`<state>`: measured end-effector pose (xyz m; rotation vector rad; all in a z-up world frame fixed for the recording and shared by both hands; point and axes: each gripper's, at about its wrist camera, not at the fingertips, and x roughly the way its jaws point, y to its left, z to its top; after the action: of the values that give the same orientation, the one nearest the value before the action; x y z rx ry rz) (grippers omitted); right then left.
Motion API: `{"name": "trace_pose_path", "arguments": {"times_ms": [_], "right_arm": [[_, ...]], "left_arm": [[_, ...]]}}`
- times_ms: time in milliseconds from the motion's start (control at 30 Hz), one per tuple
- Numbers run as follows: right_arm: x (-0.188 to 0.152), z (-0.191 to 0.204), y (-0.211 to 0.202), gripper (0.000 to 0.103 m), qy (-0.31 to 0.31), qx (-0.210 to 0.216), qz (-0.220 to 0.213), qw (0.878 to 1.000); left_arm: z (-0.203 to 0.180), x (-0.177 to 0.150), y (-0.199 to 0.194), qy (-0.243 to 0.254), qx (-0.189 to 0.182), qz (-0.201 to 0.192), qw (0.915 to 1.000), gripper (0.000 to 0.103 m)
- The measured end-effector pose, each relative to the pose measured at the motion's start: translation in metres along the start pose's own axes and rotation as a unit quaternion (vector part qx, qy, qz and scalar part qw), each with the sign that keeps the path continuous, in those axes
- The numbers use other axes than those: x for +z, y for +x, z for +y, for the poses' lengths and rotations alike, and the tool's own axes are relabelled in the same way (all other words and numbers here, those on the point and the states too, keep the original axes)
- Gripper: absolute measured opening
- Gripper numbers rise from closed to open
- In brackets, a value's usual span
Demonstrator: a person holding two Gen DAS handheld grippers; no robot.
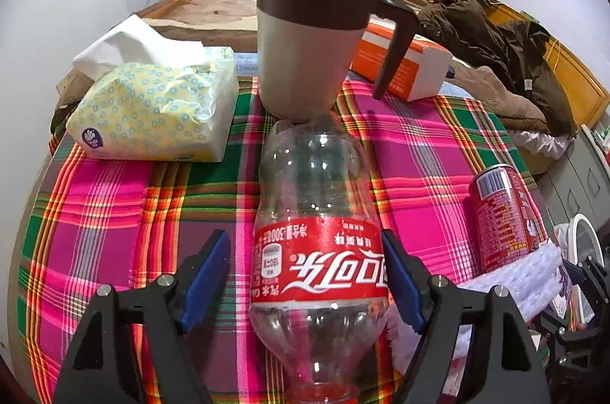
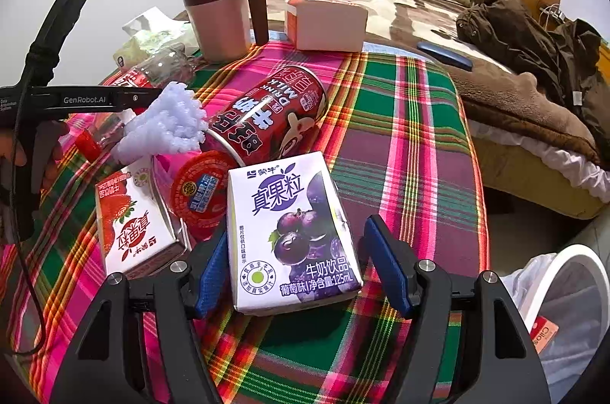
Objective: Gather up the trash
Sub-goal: 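Grasp the Coca-Cola bottle with the left tool while the right tool grasps the purple milk carton, then carry the Coca-Cola bottle and purple carton over the white bin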
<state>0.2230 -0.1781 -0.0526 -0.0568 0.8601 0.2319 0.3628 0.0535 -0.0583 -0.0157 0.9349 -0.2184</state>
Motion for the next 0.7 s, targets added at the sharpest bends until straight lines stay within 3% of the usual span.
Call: {"name": "trace_pose_path", "arguments": {"times_ms": [100,267,333,700], "right_arm": [[0.001,0.000,0.003,0.069,0.001,-0.004,0.009,1.000],[0.000,-0.002,0.003,0.068,0.009,0.000,0.006,1.000],[-0.001,-0.002,0.002,0.058,0.008,-0.003,0.005,1.000],[-0.005,-0.002,-0.013,0.057,0.018,-0.011,-0.019,1.000]], "left_arm": [[0.000,0.001,0.000,-0.003,-0.009,-0.001,1.0000,0.065],[-0.005,-0.001,-0.003,0.005,0.000,-0.006,1.0000,0.065],[-0.006,-0.003,-0.004,0.007,0.001,-0.008,0.9999,0.065],[-0.012,-0.021,-0.034,0.017,0.006,-0.030,0.9994,0.065]]}}
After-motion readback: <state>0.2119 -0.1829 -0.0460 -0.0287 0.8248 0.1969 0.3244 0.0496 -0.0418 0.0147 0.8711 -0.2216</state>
